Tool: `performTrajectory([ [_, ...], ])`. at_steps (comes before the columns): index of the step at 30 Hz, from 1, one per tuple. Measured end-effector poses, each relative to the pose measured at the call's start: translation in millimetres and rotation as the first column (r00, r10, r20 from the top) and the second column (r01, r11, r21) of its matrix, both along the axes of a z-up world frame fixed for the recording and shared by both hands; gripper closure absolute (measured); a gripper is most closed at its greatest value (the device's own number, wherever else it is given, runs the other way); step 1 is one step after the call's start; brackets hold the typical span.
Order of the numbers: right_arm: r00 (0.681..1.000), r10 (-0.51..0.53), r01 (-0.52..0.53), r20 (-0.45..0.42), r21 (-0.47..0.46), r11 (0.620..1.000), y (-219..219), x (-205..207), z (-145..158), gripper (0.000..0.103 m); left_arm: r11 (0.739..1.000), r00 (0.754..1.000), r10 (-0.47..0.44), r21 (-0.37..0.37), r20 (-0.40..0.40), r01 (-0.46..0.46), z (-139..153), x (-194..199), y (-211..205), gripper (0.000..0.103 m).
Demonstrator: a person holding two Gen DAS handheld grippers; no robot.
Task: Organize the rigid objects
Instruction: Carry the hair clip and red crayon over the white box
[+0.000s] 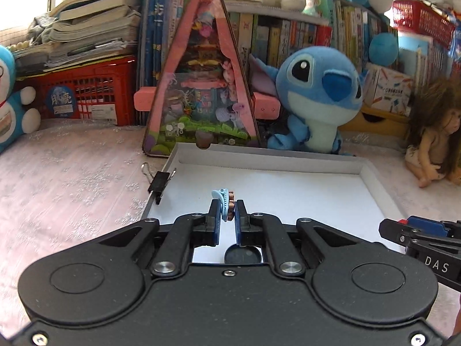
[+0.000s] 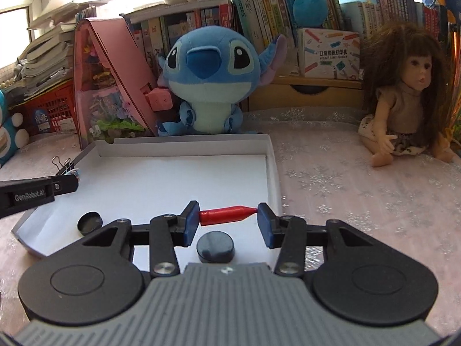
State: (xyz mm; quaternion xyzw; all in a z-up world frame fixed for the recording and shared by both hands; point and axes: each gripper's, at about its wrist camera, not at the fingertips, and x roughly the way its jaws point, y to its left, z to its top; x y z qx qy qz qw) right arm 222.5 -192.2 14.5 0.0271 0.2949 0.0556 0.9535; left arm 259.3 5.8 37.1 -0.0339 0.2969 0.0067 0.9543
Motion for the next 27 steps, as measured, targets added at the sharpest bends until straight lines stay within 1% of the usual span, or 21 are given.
performTrajectory([
  [7, 1.000, 0.005, -0.006, -0.021, -0.057, 0.998, 16.4, 14.6, -12.5, 0.054, 1.000, 0.999, 0.016, 0.022, -0.034, -0.016, -22.8, 20.0, -2.9, 0.094],
  [13, 0.999, -0.002, -0.001, -0.047, -0.062, 0.998, 18.8, 23.9, -20.9, 0.054, 0.999, 0.999, 0.011, 0.036, -0.049, -0.009, -34.6, 25.0, -5.9, 0.094],
  [18, 0.999, -0.001, -0.003, -0.048, -0.081, 0.997, 21.6, 25.6, -24.5, 0.054, 0.999, 0.999, 0.004, 0.047, -0.039, -0.002, -37.7, 25.8, -9.5, 0.094],
  [25, 0.999, -0.001, -0.003, -0.045, -0.083, 0.997, 22.7, 26.4, -24.5, 0.054, 0.998, 1.000, -0.005, 0.061, -0.030, 0.007, -38.9, 24.9, -13.9, 0.092],
  [26, 0.999, 0.001, -0.005, -0.046, -0.084, 0.996, 22.6, 26.6, -24.3, 0.054, 0.998, 0.999, -0.007, 0.059, -0.031, 0.009, -38.3, 24.6, -13.9, 0.091],
  [27, 0.999, 0.002, -0.006, -0.047, -0.083, 0.997, 22.1, 26.5, -24.1, 0.051, 0.998, 0.999, -0.009, 0.055, -0.031, 0.010, -37.9, 24.1, -14.0, 0.090],
])
